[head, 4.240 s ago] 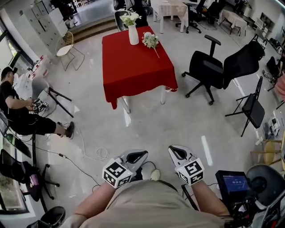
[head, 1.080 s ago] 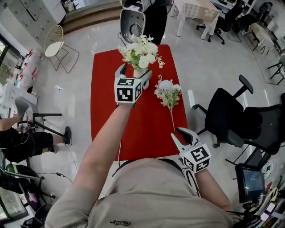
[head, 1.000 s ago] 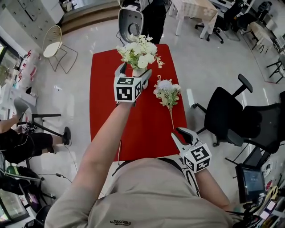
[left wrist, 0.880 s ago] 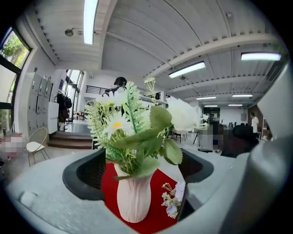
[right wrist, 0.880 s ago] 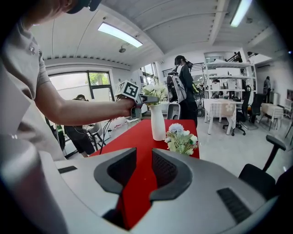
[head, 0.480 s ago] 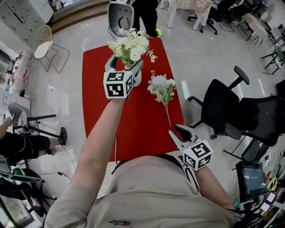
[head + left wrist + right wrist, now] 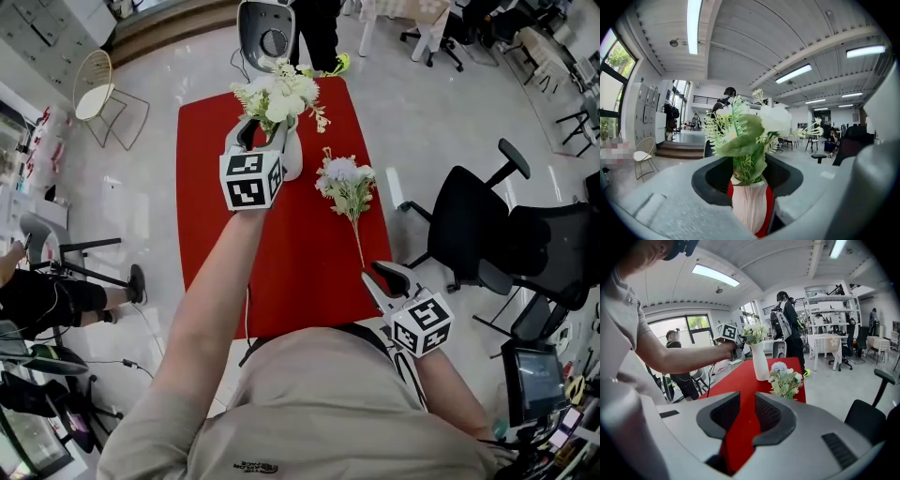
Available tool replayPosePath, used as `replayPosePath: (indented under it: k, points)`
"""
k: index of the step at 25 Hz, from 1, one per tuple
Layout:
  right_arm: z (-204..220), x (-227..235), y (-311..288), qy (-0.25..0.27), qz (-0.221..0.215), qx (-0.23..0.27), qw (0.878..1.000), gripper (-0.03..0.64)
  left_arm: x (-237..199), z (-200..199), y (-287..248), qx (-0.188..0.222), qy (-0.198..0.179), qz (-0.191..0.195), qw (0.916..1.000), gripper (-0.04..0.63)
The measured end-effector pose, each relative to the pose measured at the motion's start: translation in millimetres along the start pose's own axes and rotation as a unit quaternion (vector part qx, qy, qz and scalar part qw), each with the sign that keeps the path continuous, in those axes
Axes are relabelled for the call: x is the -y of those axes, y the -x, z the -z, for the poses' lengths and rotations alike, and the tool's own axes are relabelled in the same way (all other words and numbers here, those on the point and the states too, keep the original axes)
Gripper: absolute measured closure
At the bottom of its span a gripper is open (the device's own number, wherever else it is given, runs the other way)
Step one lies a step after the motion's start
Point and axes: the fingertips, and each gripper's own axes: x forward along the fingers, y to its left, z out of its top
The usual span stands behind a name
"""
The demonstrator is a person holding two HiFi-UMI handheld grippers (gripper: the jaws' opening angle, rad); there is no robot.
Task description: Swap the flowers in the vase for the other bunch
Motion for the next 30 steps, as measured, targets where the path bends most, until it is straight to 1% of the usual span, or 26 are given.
replayPosePath:
  k: [4, 8, 11, 19, 26, 30]
  points:
    - [3, 3, 2, -0.002, 0.004, -0.004, 1.000, 0.512, -4, -1, 1, 0.006, -0.001, -0.013, 0.9999, 0.496]
    - [5, 7, 3, -0.004, 0.006, -0.005, 1.000, 0.514, -2, -1, 3, 0.009, 0.000, -0.012, 0.9999, 0.538]
    - [3, 6, 2, -0.004, 0.003, -0.003, 1.000, 0.514, -1, -2, 6, 0.012, -0.002, -0.012, 0.9999, 0.552]
    - [-1, 5, -4, 0.000, -0.006, 0.003, 1.000, 0.515, -3, -11, 15, 0.030, 0.002, -0.009, 0.9995, 0.558]
    - [-1, 3, -3, 0.005, -0.011, 0.002, 1.000, 0.515, -4, -31, 26, 0.055, 0.005, -0.005, 0.9985, 0.558]
    - [-4, 2, -3, 0.008, -0.014, 0.005, 1.000, 0.515, -5, -45, 33, 0.072, 0.015, -0.002, 0.9973, 0.560]
